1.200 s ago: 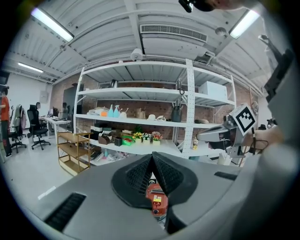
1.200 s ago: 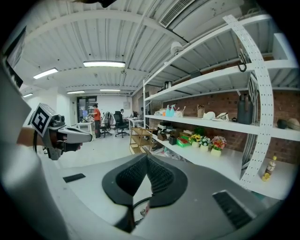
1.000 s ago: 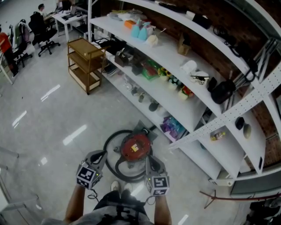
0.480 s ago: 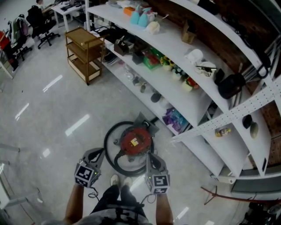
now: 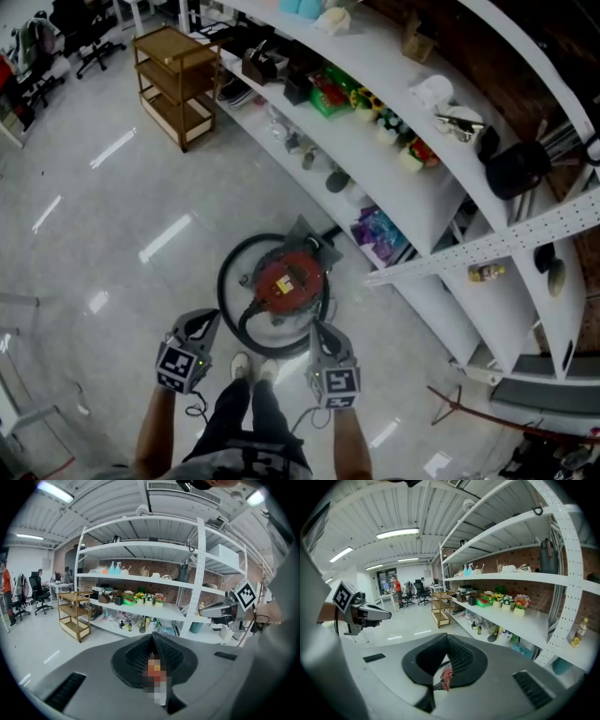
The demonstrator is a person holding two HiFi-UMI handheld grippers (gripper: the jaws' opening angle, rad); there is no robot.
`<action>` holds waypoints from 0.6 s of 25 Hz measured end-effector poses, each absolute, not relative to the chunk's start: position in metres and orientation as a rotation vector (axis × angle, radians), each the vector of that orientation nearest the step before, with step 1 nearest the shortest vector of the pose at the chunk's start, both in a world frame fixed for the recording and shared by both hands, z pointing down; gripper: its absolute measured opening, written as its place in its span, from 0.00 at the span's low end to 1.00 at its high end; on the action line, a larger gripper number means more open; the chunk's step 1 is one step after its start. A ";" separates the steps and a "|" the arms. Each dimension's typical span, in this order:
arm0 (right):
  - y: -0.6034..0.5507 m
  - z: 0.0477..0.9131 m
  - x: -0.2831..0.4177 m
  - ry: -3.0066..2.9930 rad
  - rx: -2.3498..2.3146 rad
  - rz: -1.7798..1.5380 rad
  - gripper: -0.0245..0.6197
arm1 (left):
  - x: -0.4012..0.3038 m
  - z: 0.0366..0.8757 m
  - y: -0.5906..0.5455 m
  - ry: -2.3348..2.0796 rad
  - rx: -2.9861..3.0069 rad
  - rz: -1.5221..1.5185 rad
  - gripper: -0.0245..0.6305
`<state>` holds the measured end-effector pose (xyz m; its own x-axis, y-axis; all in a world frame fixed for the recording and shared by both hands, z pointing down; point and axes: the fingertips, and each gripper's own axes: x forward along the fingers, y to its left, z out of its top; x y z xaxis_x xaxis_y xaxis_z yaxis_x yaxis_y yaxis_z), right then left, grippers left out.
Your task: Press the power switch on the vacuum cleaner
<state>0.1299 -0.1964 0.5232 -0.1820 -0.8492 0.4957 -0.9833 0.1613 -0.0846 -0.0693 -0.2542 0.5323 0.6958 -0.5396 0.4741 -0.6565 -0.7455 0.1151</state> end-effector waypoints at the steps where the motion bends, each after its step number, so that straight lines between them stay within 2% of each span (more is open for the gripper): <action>1: -0.197 0.530 0.131 -2.109 1.740 0.571 0.06 | -0.067 0.538 -0.255 -0.945 2.630 0.617 0.05; 15: -0.213 0.616 0.141 -2.080 1.680 0.664 0.06 | -0.039 0.613 -0.265 -0.896 2.577 0.674 0.05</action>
